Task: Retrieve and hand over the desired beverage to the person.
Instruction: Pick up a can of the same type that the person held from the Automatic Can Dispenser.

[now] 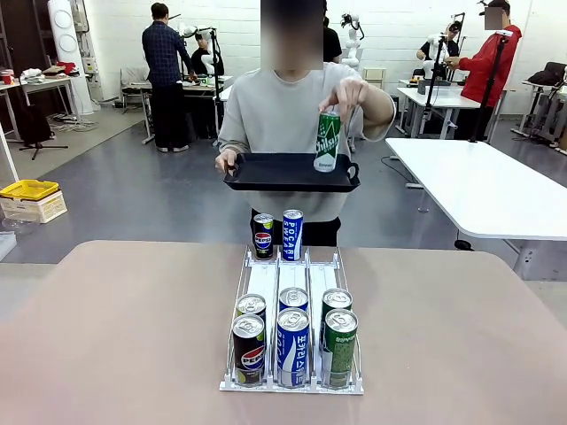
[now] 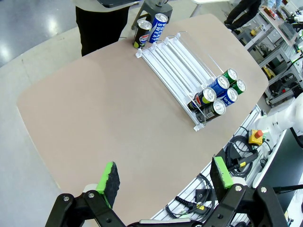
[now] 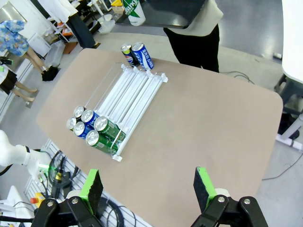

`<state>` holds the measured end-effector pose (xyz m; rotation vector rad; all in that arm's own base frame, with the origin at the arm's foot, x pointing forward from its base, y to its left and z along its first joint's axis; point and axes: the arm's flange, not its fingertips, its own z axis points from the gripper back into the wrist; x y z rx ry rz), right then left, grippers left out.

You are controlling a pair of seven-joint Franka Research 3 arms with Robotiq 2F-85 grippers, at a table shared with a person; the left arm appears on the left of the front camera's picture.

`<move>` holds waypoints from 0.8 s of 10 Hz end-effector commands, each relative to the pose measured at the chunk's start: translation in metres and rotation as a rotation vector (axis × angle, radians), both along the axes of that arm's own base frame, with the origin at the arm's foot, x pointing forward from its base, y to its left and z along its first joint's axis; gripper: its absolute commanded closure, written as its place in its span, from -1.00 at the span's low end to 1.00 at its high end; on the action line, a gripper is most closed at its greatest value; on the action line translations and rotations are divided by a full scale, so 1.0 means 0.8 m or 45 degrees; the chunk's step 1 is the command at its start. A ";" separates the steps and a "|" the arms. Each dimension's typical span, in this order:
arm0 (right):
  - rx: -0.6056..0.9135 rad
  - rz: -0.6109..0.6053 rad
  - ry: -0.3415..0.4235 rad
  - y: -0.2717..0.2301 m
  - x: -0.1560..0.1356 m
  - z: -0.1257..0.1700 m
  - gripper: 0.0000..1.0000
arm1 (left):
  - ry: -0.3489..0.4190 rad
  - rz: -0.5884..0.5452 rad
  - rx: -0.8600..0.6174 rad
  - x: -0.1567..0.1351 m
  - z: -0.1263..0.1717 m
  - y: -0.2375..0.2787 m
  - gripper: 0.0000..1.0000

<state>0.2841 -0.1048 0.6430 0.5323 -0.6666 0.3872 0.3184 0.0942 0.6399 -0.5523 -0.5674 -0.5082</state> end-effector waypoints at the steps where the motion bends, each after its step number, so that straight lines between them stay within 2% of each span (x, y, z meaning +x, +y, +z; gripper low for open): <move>1: 0.020 0.028 -0.009 0.001 0.002 0.000 -1.00 | -0.003 -0.018 -0.006 -0.001 0.001 0.004 -1.00; 8: 0.020 0.028 -0.009 0.001 0.002 0.000 -1.00 | -0.003 -0.018 -0.006 -0.001 0.001 0.004 -1.00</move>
